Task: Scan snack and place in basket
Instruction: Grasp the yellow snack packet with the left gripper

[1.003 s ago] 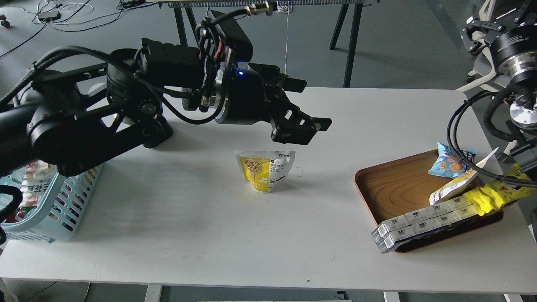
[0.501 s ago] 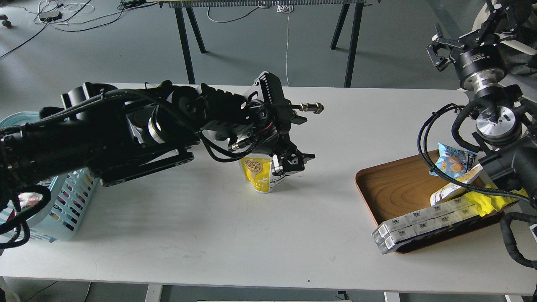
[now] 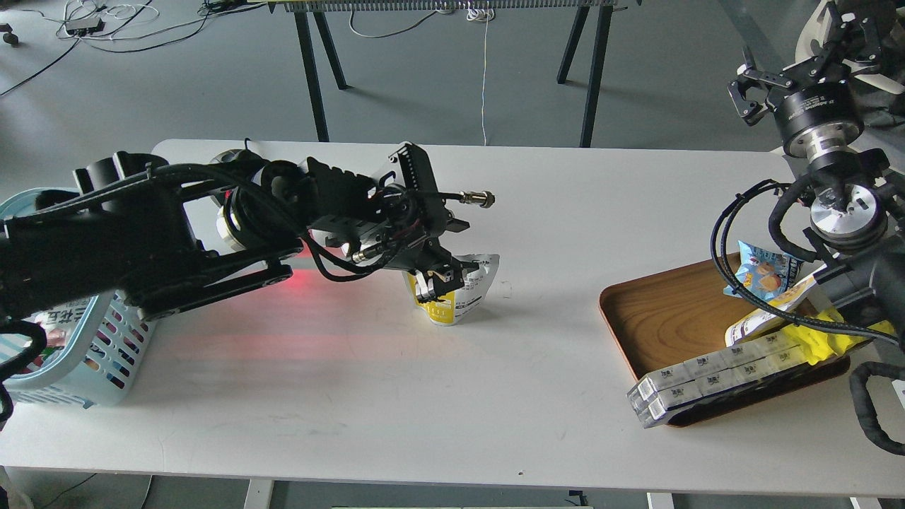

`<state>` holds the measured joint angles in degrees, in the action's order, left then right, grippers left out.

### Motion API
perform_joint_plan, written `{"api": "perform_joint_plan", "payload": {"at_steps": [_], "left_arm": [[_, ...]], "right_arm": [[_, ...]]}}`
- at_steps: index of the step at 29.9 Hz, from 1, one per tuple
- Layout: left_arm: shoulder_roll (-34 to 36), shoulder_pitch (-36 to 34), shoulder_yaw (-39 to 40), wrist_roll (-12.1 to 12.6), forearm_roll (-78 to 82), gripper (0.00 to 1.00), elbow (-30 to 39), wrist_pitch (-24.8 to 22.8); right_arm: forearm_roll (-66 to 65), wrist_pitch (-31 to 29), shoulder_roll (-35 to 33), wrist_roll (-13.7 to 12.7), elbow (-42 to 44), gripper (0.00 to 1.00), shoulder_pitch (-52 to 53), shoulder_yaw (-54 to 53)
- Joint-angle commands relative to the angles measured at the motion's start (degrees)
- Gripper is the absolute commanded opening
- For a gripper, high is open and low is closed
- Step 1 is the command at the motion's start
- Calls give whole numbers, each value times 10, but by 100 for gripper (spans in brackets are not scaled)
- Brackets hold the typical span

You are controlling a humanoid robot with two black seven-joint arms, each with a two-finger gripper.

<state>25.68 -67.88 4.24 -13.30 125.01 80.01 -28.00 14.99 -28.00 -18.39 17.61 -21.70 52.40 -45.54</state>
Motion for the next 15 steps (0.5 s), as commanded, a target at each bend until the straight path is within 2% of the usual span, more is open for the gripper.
{"api": "perform_joint_plan", "payload": {"at_steps": [1,3,9,15], "left_arm": [[3,7,1,-2,0,27,1,0],[7,7,0,-1,0,17,0,0],[22,8,0,-2,0,6,1,0],[20,6,2,-2,0,0,2,0]], "right_arm": [[0,0,-2,1,1,99,1,0],[0,0,-3,1,2,99,0,1],[0,0,-9,1,2,99,-1,0],[0,0,-11,0,2,99,-1,0]]}}
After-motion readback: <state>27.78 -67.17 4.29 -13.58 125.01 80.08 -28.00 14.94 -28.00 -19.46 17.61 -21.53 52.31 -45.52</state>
